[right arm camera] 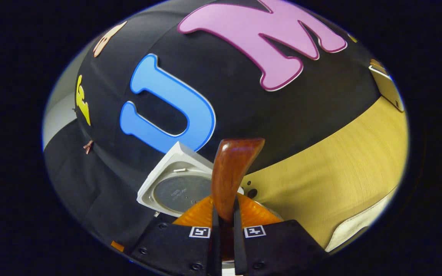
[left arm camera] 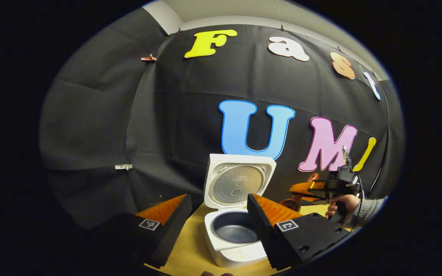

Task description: Close the left gripper, press the button to open the rice cooker; take a wooden spoon from the chopstick holder with the right hand, scoop a spoonful of rice and pour it into the rice cooker, then put the wooden spoon back into the chopstick holder.

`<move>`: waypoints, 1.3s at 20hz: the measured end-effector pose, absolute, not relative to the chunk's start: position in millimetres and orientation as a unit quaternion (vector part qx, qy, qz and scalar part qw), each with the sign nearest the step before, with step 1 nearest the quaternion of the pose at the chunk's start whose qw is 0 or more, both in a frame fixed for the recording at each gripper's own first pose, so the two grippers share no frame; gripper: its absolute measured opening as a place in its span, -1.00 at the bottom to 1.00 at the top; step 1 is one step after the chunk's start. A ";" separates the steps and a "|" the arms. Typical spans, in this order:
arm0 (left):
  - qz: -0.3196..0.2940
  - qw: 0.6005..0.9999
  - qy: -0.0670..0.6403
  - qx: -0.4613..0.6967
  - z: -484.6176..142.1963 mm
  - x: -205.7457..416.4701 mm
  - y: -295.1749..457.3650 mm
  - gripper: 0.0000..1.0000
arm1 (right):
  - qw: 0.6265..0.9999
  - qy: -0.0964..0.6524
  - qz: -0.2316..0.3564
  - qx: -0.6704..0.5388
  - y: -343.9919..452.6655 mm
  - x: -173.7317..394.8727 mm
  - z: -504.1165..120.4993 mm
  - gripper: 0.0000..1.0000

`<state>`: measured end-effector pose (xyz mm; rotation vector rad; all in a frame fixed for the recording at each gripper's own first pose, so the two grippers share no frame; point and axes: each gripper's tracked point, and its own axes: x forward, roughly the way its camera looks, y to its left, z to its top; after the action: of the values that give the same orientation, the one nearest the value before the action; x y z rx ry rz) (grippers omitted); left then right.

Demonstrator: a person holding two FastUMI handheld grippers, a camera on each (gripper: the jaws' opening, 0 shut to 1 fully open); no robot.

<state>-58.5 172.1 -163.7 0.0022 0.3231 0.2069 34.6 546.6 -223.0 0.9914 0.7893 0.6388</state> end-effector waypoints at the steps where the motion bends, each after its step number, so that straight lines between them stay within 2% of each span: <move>1: 0.103 0.982 0.161 0.000 -163.1 -58.7 173.6 0.88 | 0.764 0.362 0.297 0.445 555.6 33.6 -224.5 -0.67; 8: 0.108 0.980 0.167 -0.014 -168.8 -66.7 180.2 0.88 | 0.810 0.332 0.345 0.339 600.6 27.2 -217.5 -0.67; 14: 0.116 0.979 0.167 -0.027 -170.0 -73.8 184.7 0.88 | 0.827 0.308 0.379 0.278 626.5 16.5 -213.7 -0.66; 22: 0.121 0.978 0.169 -0.033 -171.3 -80.8 190.0 0.88 | 0.852 0.230 0.444 0.158 646.2 1.2 -192.0 -0.67; 26: 0.126 0.977 0.167 -0.034 -170.7 -82.9 193.6 0.88 | 0.852 0.154 0.498 0.048 659.8 -18.6 -177.9 -0.67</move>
<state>-82.9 193.6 -170.7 -0.0682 0.3357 0.2538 -18.6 659.8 -177.9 0.1012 0.3234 1.0477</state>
